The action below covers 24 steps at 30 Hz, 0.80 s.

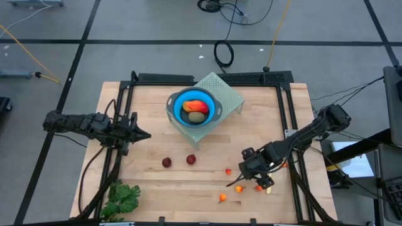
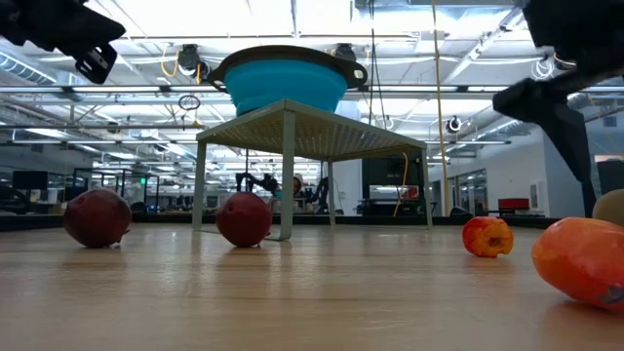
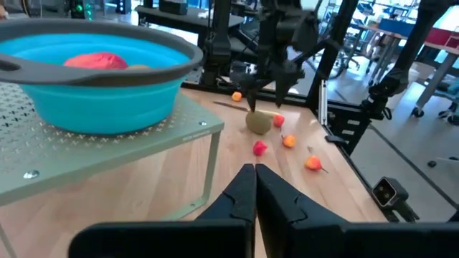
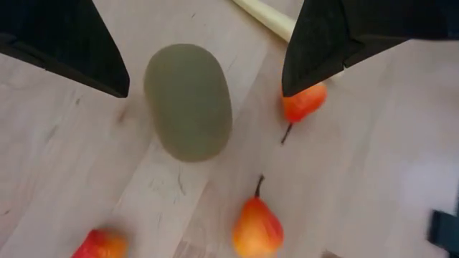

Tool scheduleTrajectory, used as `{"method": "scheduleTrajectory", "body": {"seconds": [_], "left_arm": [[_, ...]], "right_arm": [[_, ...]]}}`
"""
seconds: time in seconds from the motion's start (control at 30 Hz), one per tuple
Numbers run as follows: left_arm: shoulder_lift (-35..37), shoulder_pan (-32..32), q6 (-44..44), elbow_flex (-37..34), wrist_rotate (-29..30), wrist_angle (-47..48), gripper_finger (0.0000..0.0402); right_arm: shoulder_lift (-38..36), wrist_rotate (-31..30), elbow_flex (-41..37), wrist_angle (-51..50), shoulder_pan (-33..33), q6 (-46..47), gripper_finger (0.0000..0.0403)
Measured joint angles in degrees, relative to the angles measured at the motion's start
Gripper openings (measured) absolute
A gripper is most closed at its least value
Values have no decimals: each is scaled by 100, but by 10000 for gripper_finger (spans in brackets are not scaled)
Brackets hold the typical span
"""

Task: Pick & Place Fruit
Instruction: Put the kiwi into the collapsible colander on the shelf

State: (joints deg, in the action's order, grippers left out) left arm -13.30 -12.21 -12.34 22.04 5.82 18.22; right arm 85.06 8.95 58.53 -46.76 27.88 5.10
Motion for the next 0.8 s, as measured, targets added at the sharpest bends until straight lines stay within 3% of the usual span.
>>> {"method": "scheduleTrajectory", "body": {"seconds": [0.3,0.57,0.8], "left_arm": [[0,0,-11,-2,2,-195,2],[0,0,-133,-2,7,-188,13],[0,0,-142,-2,7,-184,6]], "right_arm": [[-1,-328,-481,533,0,11,359],[0,-293,-664,561,-2,17,359],[0,-291,-859,1152,-2,17,359]]}}
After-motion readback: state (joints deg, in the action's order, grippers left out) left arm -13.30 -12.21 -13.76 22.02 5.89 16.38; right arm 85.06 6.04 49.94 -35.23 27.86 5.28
